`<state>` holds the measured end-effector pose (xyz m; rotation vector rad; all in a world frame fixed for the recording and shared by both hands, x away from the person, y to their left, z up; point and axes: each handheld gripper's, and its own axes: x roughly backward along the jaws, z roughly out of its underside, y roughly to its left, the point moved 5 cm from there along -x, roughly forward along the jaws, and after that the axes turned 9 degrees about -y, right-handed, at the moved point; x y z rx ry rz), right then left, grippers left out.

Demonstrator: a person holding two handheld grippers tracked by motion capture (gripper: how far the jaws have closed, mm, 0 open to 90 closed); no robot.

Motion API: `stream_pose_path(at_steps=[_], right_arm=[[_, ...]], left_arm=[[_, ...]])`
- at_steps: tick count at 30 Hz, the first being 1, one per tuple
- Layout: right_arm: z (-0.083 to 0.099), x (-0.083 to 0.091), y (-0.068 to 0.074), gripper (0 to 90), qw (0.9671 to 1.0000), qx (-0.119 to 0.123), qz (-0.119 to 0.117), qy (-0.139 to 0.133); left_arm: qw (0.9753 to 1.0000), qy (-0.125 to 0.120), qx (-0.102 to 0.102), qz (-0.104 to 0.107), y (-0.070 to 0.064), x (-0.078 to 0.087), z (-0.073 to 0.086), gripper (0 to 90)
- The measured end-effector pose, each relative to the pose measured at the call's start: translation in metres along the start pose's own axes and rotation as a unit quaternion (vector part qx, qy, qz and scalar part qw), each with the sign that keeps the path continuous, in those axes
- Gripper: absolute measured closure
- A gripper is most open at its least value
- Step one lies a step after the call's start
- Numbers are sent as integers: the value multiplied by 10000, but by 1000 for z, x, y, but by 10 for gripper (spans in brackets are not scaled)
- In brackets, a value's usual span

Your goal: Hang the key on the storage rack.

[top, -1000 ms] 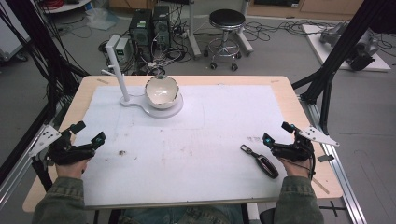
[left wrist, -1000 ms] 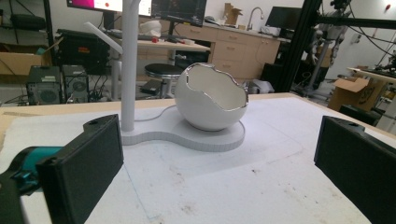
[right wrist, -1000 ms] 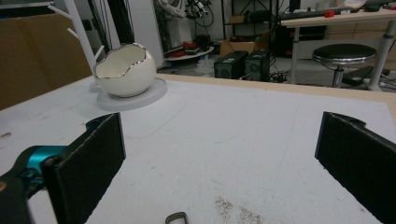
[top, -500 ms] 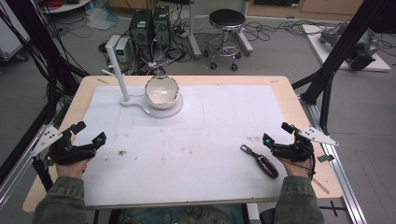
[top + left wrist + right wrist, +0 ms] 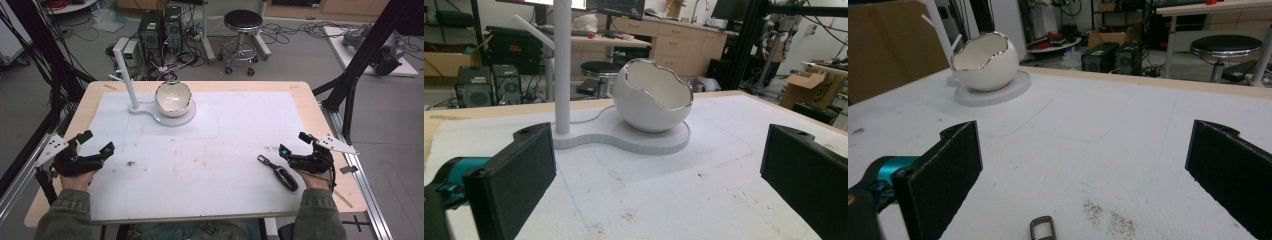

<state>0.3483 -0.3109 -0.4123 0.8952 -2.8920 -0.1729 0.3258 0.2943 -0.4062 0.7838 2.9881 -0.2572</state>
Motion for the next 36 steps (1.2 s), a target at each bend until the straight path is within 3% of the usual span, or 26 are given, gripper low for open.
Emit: stream_pose_path(at_steps=[12, 21, 29, 36], right_arm=[[8, -8, 7, 6, 9989, 134, -92, 441], [13, -13, 8, 6, 9967, 327, -151, 734], [22, -18, 13, 6, 9913, 503, -220, 1195], [27, -21, 17, 7, 9840, 491, -359, 1673]], left_arm=[[10000, 9, 19, -43, 1, 0, 0, 17], [9999, 89, 63, 39, 0, -1, 2, 17], [9999, 100, 72, 10, 1, 0, 2, 17], [10000, 86, 33, -2, 1, 0, 2, 17]])
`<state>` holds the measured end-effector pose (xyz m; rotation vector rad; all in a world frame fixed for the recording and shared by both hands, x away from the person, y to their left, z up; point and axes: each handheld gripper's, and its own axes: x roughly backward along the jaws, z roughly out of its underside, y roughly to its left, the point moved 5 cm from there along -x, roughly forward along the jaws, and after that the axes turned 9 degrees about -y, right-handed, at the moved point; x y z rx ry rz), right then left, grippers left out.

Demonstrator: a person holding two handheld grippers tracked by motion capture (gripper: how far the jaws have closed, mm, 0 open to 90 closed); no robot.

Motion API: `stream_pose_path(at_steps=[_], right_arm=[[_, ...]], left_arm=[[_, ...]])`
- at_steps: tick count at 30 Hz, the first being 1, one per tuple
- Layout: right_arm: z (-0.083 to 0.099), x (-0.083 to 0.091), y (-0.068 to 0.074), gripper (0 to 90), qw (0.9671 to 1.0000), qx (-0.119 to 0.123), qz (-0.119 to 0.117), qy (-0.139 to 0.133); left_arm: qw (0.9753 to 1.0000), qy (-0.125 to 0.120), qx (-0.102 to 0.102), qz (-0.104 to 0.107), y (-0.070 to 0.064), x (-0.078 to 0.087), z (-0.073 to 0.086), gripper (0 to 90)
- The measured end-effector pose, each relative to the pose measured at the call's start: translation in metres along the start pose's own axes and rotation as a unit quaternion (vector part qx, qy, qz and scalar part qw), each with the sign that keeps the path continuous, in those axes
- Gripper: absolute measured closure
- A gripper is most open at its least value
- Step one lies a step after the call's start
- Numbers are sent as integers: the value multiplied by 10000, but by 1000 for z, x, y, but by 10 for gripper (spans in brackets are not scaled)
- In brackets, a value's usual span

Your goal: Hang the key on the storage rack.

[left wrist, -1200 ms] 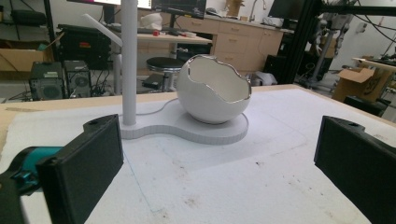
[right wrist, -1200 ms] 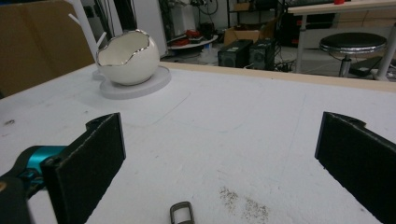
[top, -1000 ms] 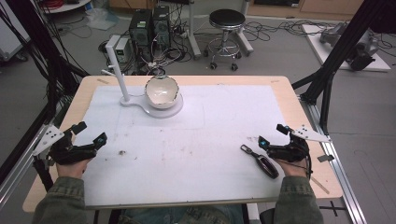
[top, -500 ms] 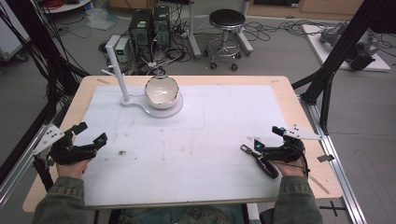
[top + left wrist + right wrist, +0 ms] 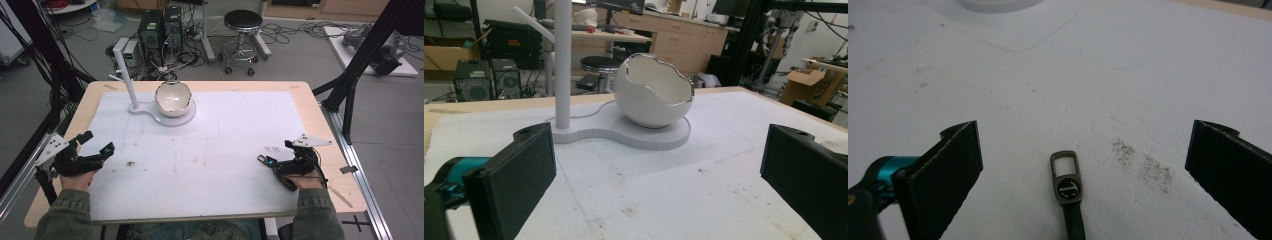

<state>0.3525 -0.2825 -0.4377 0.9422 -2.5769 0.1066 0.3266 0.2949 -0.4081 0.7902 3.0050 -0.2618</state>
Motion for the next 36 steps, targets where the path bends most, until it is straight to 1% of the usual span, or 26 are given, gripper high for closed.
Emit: stream_pose_path(at_steps=[4, 5, 6, 7, 9, 10, 12, 16, 17, 18, 21, 22, 23, 24, 26, 27, 29, 31, 32, 33, 34, 36], right_arm=[[3, -5, 1, 7, 9993, 60, 26, 364], [4, -5, 1, 7, 9990, 41, 28, 446], [5, -6, 1, 7, 9987, 71, 22, 506], [5, -7, 1, 7, 9982, 46, -31, 591], [6, -8, 2, 7, 9978, -17, -67, 665], [6, -9, 2, 7, 9976, -3, -91, 693], [7, -10, 2, 7, 9968, 39, -88, 796], [10, -13, 1, 7, 9938, 120, -31, 1103], [11, -14, 1, 7, 9925, 162, 10, 1212], [12, -16, 0, 8, 9904, 217, 27, 1364], [16, -18, 1, 13, 9847, 254, 41, 1725], [17, -19, 1, 42, 9821, 286, 61, 1861], [17, -19, 1, 46, 9795, 343, 53, 1983], [17, -20, 1, 47, 9773, 353, 93, 2088], [16, -20, -1, 47, 9747, 398, 116, 2198], [15, -20, -1, 49, 9736, 382, 132, 2248], [14, -21, -2, 60, 9725, 400, 126, 2290], [12, -23, -3, 92, 9709, 406, 68, 2361], [12, -24, -3, 136, 9698, 396, 27, 2407], [12, -24, -3, 161, 9682, 365, -65, 2473], [12, -25, -2, 162, 9667, 341, -114, 2533], [14, -27, -2, 185, 9629, 321, -114, 2676]], left_arm=[[10000, 2, -6, -5, 0, 0, 0, 17], [10000, 2, -1, -16, 0, 0, 0, 17], [10000, 13, 0, -18, 0, 0, 0, 17], [10000, 13, 0, -20, 0, 0, 0, 17], [10000, 10, -10, -15, 0, 0, 0, 17], [10000, 14, -9, -17, 0, 1, 0, 17], [10000, 19, -15, -35, 0, 1, 0, 17], [9999, 36, -53, -93, 1, 1, 0, 17], [9999, 32, -56, -99, 1, 1, 0, 17], [9999, 35, -54, -100, 1, 1, 0, 17], [9999, 71, -77, -93, 1, 1, 1, 17], [9999, 66, -80, -91, 0, 1, 1, 17], [9999, 67, -84, -96, 0, 1, 1, 17], [9999, 81, -107, -109, 0, 1, 1, 17], [9998, 64, -143, -159, 1, 1, 1, 17], [9997, 52, -139, -169, 2, 1, 0, 17], [9997, 28, -117, -201, 3, 2, 0, 17], [9997, 19, -115, -213, 3, 2, 0, 17], [9997, 26, -123, -208, 3, 2, 0, 17], [9997, 29, -127, -207, 3, 2, 0, 17], [9997, 38, -124, -209, 3, 3, 0, 17], [9997, 36, -129, -215, 3, 3, 0, 17]])
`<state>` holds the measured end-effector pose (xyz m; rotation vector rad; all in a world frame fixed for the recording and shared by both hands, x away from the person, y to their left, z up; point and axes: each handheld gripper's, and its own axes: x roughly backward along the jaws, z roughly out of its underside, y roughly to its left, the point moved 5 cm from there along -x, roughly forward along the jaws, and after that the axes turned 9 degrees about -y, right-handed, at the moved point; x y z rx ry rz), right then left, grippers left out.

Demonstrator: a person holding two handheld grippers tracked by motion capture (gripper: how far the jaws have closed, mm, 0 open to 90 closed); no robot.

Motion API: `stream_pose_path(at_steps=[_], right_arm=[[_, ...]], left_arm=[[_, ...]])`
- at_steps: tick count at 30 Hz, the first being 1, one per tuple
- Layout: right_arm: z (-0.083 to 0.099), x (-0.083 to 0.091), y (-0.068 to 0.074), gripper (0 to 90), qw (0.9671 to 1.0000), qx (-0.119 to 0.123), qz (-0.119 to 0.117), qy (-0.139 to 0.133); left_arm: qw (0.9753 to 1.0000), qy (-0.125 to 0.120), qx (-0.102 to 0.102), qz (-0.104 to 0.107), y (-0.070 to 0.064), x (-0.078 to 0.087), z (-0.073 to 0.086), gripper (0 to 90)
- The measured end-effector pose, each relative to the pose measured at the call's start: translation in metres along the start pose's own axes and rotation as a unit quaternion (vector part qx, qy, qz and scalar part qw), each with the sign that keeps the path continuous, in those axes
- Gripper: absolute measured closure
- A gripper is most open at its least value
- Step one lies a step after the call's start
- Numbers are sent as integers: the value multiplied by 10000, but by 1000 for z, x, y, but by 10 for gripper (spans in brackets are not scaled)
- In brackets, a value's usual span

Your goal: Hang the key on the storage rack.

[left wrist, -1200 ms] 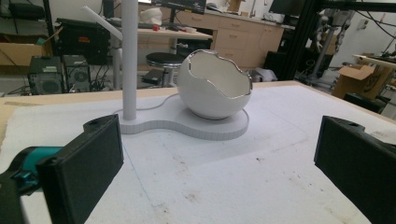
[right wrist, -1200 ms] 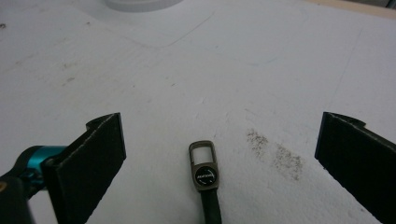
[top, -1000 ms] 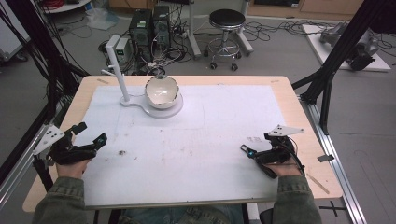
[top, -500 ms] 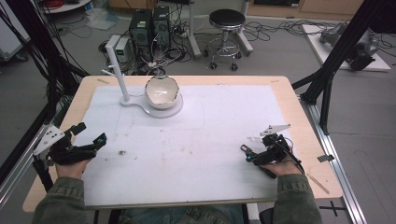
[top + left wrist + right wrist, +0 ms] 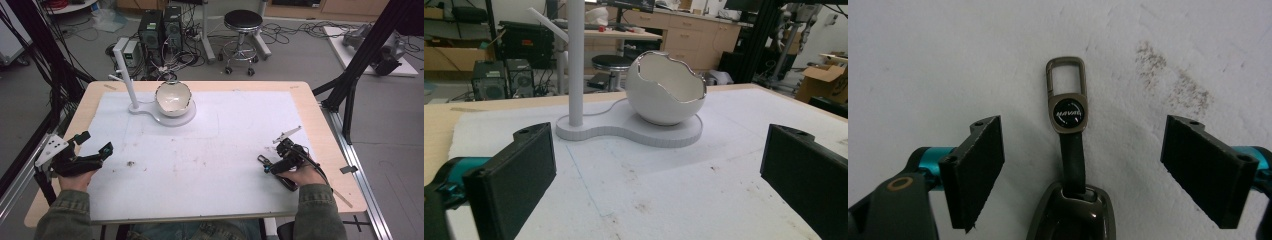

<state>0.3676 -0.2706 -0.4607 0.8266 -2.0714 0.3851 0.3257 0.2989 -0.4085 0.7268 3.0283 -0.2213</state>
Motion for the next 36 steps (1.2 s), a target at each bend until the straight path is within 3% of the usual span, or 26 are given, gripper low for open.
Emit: stream_pose_path(at_steps=[10, 15, 17, 24, 29, 34, 36], right_arm=[[3, -1, 1, 331, 9992, -16, -8, 404], [-1, -6, 5, 468, 9983, 177, 25, 563], [-3, -5, 7, 570, 9979, 133, -19, 630], [-3, -3, 4, 612, 9960, -12, -52, 887], [-4, -4, 4, 757, 9958, 34, -95, 905], [-3, -3, 4, 818, 9961, 142, -255, 831], [-3, -2, 2, 833, 9959, -20, -413, 806]], left_arm=[[10000, 12, 5, -21, 0, 0, 0, 17], [10000, -26, 31, -56, 2, 0, -1, 17], [10000, -55, 15, -76, 2, 0, -1, 17], [9999, -77, 25, -98, 2, 0, -2, 17], [9999, -94, -2, -112, 2, 1, -2, 17], [9999, -100, -11, -113, 2, 2, -2, 18], [9999, -85, -14, -116, 2, 2, -2, 17]])
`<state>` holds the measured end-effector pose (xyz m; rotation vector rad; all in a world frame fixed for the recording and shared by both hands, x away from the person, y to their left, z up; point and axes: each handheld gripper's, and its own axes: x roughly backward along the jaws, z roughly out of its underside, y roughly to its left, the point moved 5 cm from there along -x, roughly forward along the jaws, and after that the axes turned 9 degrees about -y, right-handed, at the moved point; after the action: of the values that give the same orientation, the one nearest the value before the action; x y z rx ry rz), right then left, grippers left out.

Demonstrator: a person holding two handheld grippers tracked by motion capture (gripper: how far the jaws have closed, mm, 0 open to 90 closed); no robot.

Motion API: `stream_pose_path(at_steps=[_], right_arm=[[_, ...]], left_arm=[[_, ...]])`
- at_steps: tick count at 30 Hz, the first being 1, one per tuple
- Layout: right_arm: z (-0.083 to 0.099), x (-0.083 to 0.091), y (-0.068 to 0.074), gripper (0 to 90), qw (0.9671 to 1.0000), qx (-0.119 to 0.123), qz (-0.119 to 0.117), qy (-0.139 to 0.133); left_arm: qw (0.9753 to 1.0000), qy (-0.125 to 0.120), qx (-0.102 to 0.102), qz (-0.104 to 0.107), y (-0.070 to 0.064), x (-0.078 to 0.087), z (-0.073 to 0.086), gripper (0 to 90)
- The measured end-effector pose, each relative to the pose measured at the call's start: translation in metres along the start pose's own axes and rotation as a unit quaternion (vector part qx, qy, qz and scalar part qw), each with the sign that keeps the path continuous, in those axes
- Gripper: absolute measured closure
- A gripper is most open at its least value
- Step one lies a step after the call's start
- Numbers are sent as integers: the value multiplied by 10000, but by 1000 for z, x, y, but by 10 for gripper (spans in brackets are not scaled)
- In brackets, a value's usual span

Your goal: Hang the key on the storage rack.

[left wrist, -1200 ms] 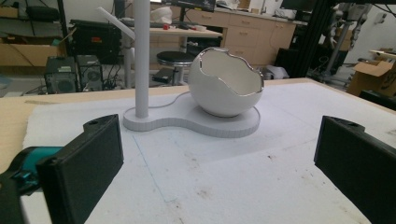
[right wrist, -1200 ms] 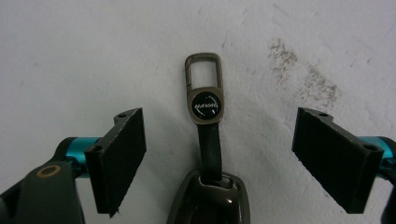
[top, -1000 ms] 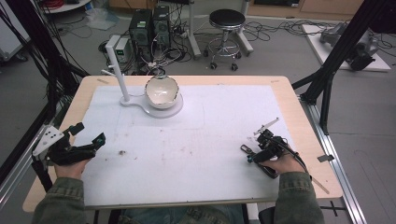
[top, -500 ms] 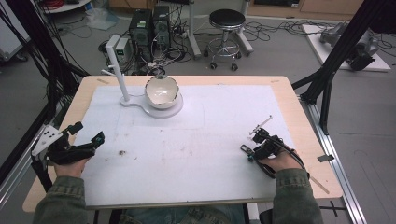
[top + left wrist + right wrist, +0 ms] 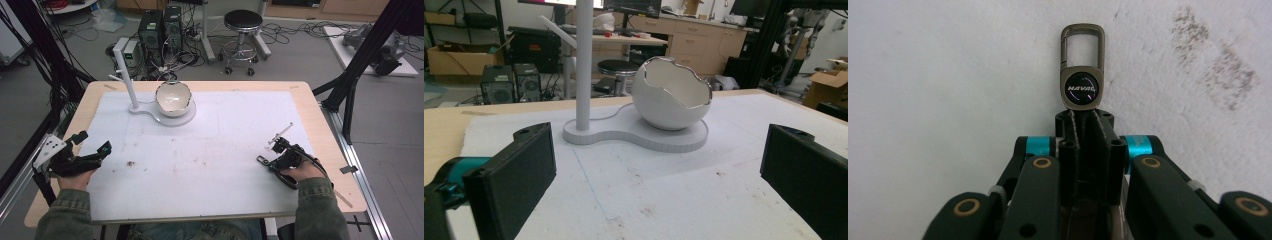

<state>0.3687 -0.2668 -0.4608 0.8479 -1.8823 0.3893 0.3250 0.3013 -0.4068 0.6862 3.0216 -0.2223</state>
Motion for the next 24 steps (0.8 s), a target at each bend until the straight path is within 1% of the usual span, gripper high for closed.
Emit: stream_pose_path(at_steps=[2, 4, 5, 6, 7, 9, 10, 11, 13, 14, 18, 20, 22, 23, 24], right_arm=[[0, 0, -2, 838, 9999, -91, -94, -21], [0, 1, -3, 838, 9999, -45, -119, -52], [0, 2, -3, 837, 9998, -36, -139, -113], [-1, 4, -5, 837, 9997, -95, -115, -218], [-2, 7, -7, 837, 9990, -274, -211, -293], [-4, 14, -9, 837, 9973, -494, -219, -500], [-5, 17, -9, 837, 9966, -485, -285, -598], [-6, 19, -7, 836, 9960, -495, -384, -630], [-9, 24, -5, 836, 9953, -467, -439, -727], [-11, 26, -4, 836, 9947, -457, -507, -765], [-18, 35, -2, 837, 9925, -513, -594, -933], [-22, 39, -2, 836, 9919, -475, -612, -1011], [-27, 43, 0, 835, 9917, -462, -577, -1052], [-29, 44, 0, 835, 9920, -424, -543, -1060], [-31, 45, 1, 835, 9929, -399, -482, -1008]], left_arm=[[10000, -17, -11, 2, 0, 0, 0, 18], [10000, -45, -3, -6, -1, 0, -1, 18], [10000, -45, 0, -2, -1, 0, -1, 18], [10000, -29, -5, -1, 0, 0, 0, 18], [10000, -21, -5, 1, 0, 0, 0, 18], [10000, -26, -14, 11, -1, 0, 0, 18], [10000, -29, -11, 11, -1, 0, 0, 18], [10000, -28, -8, 11, -1, 0, 0, 18], [10000, -87, -3, 2, -1, 0, -1, 18], [9999, -106, 8, 7, -1, 0, -1, 18], [9999, -117, 2, 3, -1, 0, -2, 18], [9999, -117, 14, 13, -1, 0, -2, 18], [9999, -126, 22, 29, -1, 0, -2, 18], [9999, -142, 40, 36, -2, 0, -2, 18], [9998, -166, 62, 48, -2, 0, -2, 18]])
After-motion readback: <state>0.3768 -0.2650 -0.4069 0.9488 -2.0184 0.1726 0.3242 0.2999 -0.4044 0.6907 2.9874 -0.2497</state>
